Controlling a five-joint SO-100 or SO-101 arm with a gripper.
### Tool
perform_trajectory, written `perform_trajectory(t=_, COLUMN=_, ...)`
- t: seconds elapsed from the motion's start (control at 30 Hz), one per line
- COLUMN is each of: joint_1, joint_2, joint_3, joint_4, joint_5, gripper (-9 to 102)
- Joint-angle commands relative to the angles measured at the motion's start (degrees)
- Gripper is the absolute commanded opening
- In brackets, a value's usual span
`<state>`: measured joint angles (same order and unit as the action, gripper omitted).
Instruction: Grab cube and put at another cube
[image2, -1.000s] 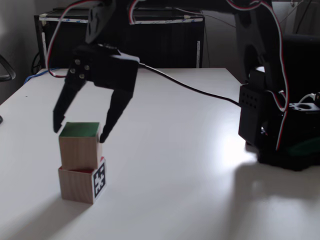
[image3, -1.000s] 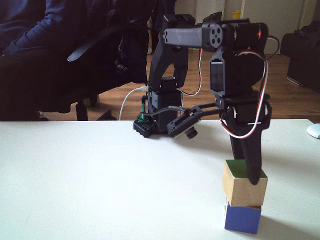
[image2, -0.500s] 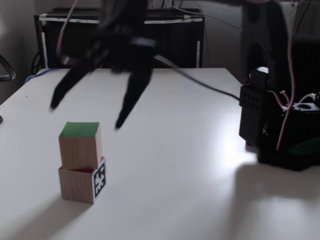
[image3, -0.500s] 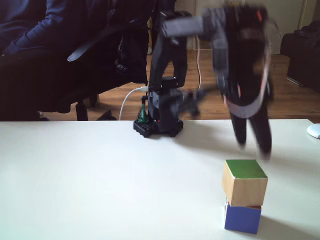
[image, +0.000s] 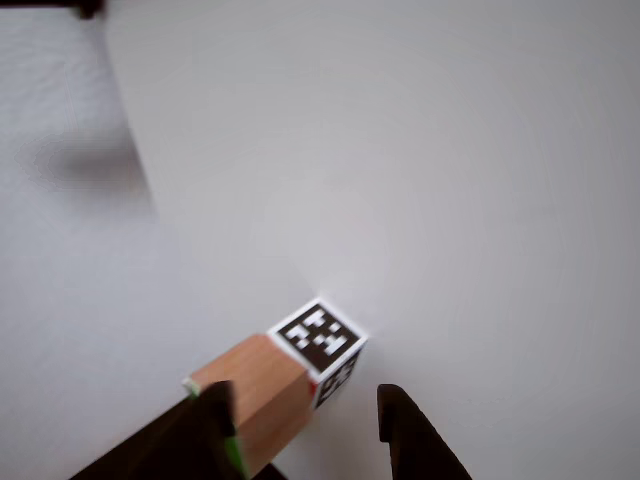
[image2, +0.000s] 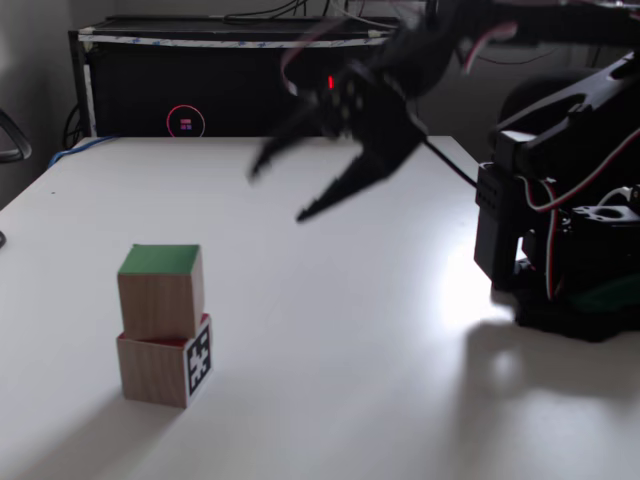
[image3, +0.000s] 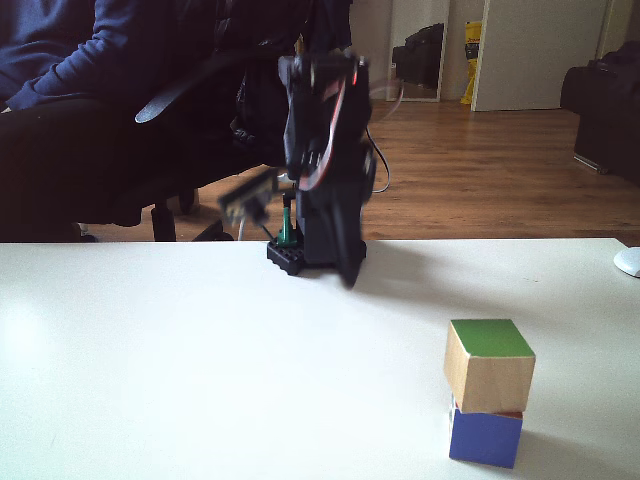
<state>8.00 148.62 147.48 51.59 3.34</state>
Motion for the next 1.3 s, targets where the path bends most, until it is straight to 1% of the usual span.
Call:
perform_trajectory(t=0.0, joint_1=1.67, joint_2=2.29, joint_3=3.6, joint_4=-2.37, joint_5=-1.58, gripper=10)
perform_trajectory(t=0.13, joint_1=2.11, joint_2=6.24, joint_3=7.91, joint_4=-1.41, joint_5=-3.25, gripper=0)
perform_trajectory(t=0.3, joint_1=1.14, joint_2=16.26, joint_3=15.82, joint_4=0.53, joint_5=-5.45, gripper=0)
perform_trajectory(t=0.37, joint_1=0.62, joint_2=23.82, joint_3=19.34, joint_4=3.43, joint_5=-5.36, gripper=0)
perform_trajectory(t=0.47, joint_1=-0.26, joint_2=39.29, joint_3=25.14, joint_4=11.78, joint_5=-5.54, gripper=0)
perform_trajectory(t=0.8, joint_1=0.7, joint_2=39.81, joint_3=23.47, joint_4=18.11, joint_5=-7.38, gripper=0)
perform_trajectory(t=0.9, joint_1=-0.62, joint_2=39.73, joint_3=22.59, joint_4=22.32, joint_5=-8.61, gripper=0)
perform_trajectory(t=1.27, joint_1=-0.26, joint_2=39.73, joint_3=22.59, joint_4=22.41, joint_5=-8.7, gripper=0)
